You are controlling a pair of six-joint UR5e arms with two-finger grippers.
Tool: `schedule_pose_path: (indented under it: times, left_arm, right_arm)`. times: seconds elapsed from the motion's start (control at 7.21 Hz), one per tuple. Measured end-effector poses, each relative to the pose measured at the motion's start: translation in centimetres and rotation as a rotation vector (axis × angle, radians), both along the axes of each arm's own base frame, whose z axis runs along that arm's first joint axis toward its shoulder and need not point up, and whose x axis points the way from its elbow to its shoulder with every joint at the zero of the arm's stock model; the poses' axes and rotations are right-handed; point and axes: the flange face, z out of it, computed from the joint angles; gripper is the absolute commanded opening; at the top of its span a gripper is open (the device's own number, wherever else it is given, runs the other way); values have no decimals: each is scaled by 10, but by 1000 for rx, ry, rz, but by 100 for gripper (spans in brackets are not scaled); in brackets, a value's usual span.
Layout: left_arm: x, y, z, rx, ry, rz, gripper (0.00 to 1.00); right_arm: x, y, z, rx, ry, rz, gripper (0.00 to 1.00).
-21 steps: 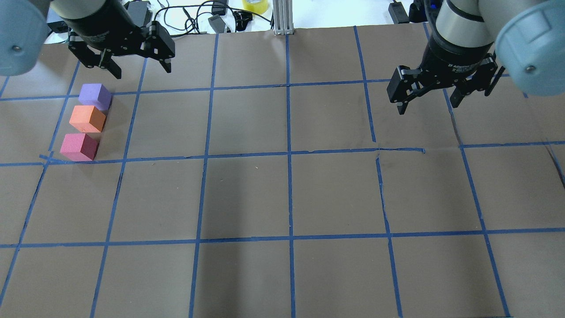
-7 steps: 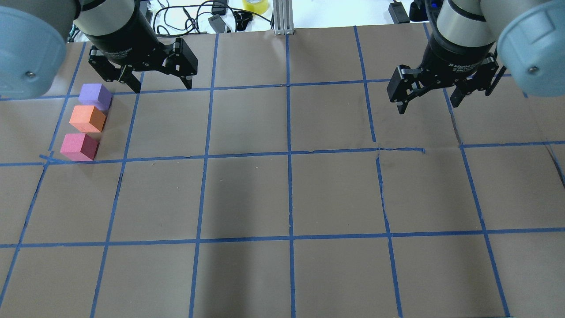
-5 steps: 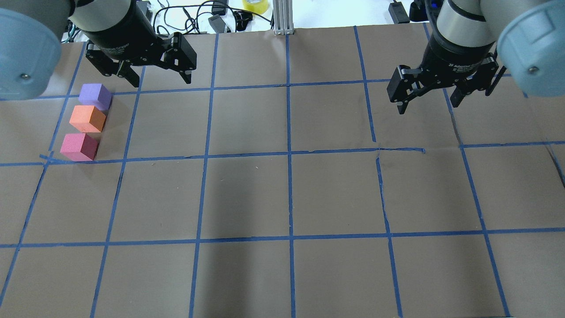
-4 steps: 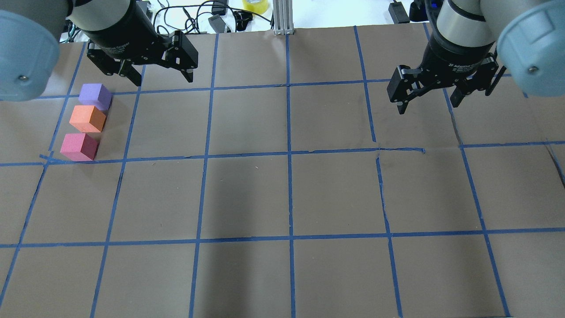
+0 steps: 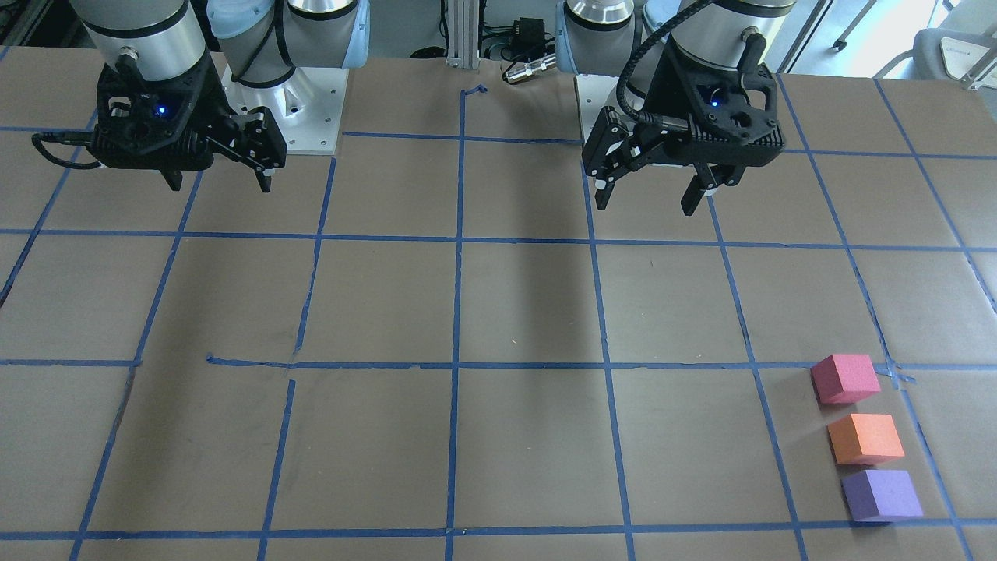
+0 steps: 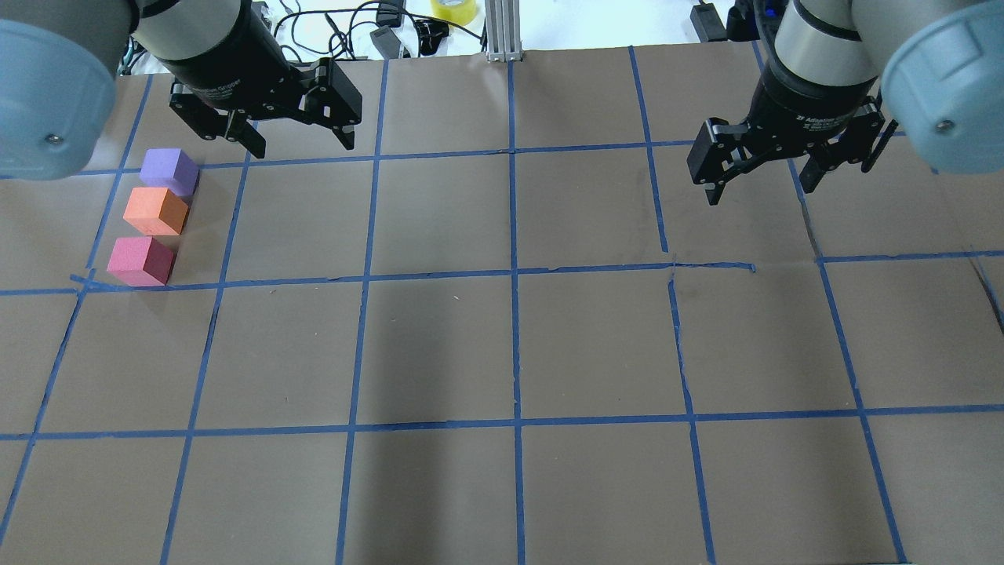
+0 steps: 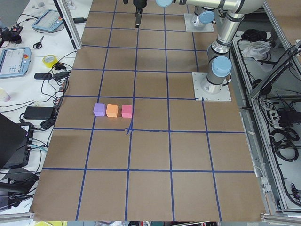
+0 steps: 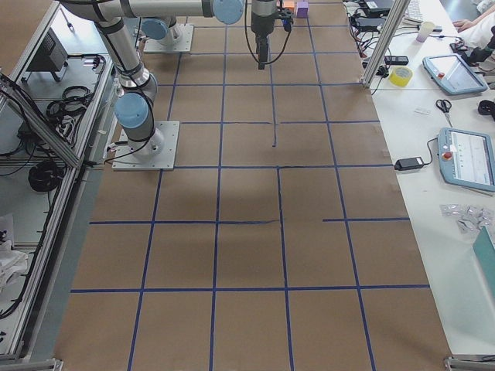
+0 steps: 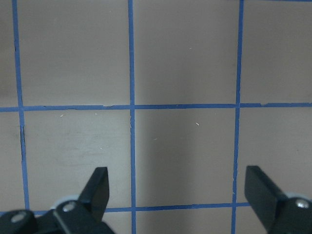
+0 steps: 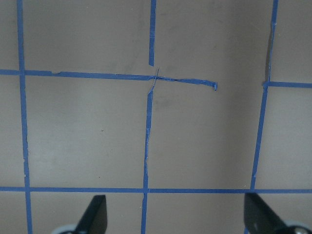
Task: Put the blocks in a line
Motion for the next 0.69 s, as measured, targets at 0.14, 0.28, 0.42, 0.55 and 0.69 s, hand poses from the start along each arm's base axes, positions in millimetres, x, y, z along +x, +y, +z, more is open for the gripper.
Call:
schedule_pose_path:
  times: [0.14,0.28,0.42,0.55,0.69]
  left_arm:
    - [1,1,2,-2,-3,1,100]
    - [2,1,4,-4,-7,1,100]
    - [3,0,6,-7,-14,4,100]
    - [5,-2,6,-9,-24,9,100]
    - [8,-4,6,-20,-30,14,100]
  right_arm:
    - [0,0,0,0,0,0,100]
    - [0,0,0,-3,0,1,100]
    - [0,0,1,-8,-3,1,100]
    - [1,0,1,-13,-6,1,100]
    - [1,-1,2,-17,-8,2,100]
